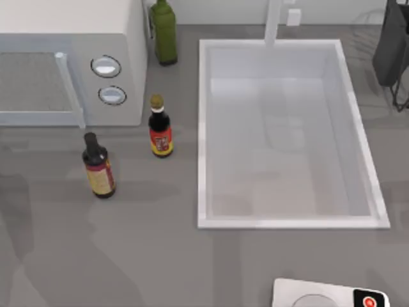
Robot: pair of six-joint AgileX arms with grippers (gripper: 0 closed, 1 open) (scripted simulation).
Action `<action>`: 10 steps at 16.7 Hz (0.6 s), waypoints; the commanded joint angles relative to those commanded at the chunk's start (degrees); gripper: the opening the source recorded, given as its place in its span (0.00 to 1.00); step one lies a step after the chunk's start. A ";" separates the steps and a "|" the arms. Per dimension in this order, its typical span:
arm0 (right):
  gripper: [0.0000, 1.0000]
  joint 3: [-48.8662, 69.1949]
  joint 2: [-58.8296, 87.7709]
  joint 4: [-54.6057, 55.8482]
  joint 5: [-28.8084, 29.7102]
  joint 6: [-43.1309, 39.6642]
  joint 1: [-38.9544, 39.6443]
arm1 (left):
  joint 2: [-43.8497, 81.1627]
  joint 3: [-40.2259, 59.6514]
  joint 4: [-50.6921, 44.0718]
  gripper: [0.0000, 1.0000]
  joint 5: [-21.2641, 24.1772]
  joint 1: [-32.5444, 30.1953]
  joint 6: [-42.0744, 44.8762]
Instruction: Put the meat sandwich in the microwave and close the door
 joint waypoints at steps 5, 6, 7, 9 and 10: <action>1.00 0.00 0.00 0.00 0.00 0.00 0.00 | -1.18 -1.47 0.81 0.00 -3.03 -4.28 -3.22; 1.00 0.00 0.00 0.00 0.00 0.00 0.00 | -1.48 -1.83 1.03 0.00 -3.81 -5.38 -4.02; 1.00 0.00 0.00 0.00 0.00 0.00 0.00 | -1.76 -2.20 1.24 0.00 -4.60 -6.51 -4.82; 1.00 0.00 0.00 0.00 0.00 0.00 0.00 | -2.31 -2.95 1.65 0.00 -6.17 -8.83 -6.35; 1.00 0.00 0.00 0.00 0.00 0.00 0.00 | -2.60 -3.31 1.87 0.00 -6.96 -9.95 -7.15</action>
